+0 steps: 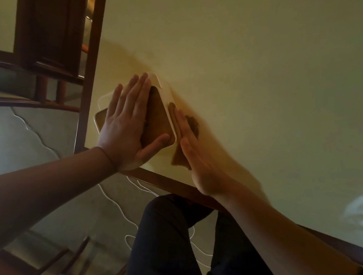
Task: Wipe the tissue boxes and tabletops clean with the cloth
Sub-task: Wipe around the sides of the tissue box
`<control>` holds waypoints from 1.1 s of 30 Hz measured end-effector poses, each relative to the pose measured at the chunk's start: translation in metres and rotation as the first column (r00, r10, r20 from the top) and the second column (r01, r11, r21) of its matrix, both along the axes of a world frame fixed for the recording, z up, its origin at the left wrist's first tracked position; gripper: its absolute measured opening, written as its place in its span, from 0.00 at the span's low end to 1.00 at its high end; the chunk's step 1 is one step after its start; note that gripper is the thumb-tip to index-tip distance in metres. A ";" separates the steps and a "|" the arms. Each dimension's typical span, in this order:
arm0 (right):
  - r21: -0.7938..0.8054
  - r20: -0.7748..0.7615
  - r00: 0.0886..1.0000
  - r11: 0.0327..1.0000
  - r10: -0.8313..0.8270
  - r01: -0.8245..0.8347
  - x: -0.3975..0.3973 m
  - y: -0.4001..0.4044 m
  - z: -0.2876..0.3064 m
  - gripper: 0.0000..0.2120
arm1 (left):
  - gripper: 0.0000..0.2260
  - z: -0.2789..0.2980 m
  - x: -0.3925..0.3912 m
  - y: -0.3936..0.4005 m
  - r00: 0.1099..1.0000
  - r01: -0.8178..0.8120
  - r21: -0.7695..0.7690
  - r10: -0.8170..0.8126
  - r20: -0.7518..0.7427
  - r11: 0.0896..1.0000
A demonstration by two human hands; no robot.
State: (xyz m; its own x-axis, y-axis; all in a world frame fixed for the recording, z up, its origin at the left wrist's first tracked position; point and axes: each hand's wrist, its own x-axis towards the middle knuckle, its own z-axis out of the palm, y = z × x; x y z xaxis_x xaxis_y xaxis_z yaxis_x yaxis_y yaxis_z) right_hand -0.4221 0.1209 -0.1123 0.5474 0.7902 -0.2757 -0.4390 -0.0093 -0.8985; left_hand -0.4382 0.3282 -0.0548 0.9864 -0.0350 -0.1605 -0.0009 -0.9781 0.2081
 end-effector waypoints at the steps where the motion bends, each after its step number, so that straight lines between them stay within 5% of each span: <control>1: -0.034 0.065 0.998 0.999 0.000 0.002 0.007 0.006 0.000 0.27 | 0.49 0.000 0.000 0.000 1.000 0.002 0.004 -0.002 0.002 1.000; 6: -0.033 0.255 0.967 0.999 0.019 -0.011 0.068 0.073 -0.020 0.27 | 0.49 0.001 0.000 -0.002 1.000 -0.007 0.008 0.007 0.004 1.000; 11: -0.091 0.185 0.975 0.990 0.126 -0.110 0.106 0.112 -0.013 0.36 | 0.48 0.005 0.000 -0.003 0.997 -0.074 0.036 0.074 -0.013 0.997; 16: -0.115 0.187 0.972 0.986 0.141 -0.121 0.098 0.097 0.005 0.32 | 0.48 0.008 -0.001 -0.004 0.996 -0.084 0.042 0.086 -0.037 0.996; 26: -0.172 -0.108 0.991 0.981 0.075 -0.093 0.032 0.013 0.035 0.28 | 0.42 0.010 -0.002 0.001 0.994 -0.072 -0.014 0.071 -0.088 0.997; 30: -0.194 0.001 0.991 0.972 0.137 -0.134 0.017 -0.001 0.042 0.36 | 0.42 0.011 -0.001 0.000 0.989 -0.088 -0.021 0.085 -0.118 0.996; 33: -0.286 0.108 0.989 0.956 0.103 -0.068 0.016 -0.009 0.048 0.28 | 0.45 0.013 0.001 -0.001 0.984 -0.103 -0.016 0.099 -0.147 0.995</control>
State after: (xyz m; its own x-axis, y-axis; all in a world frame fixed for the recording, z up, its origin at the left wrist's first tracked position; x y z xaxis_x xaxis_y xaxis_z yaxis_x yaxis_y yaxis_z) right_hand -0.4059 0.1116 -0.0646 0.5238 0.7357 -0.4293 -0.3141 -0.3016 -0.9002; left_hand -0.4372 0.3274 -0.0413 0.9510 0.0582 -0.3036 0.1298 -0.9665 0.2214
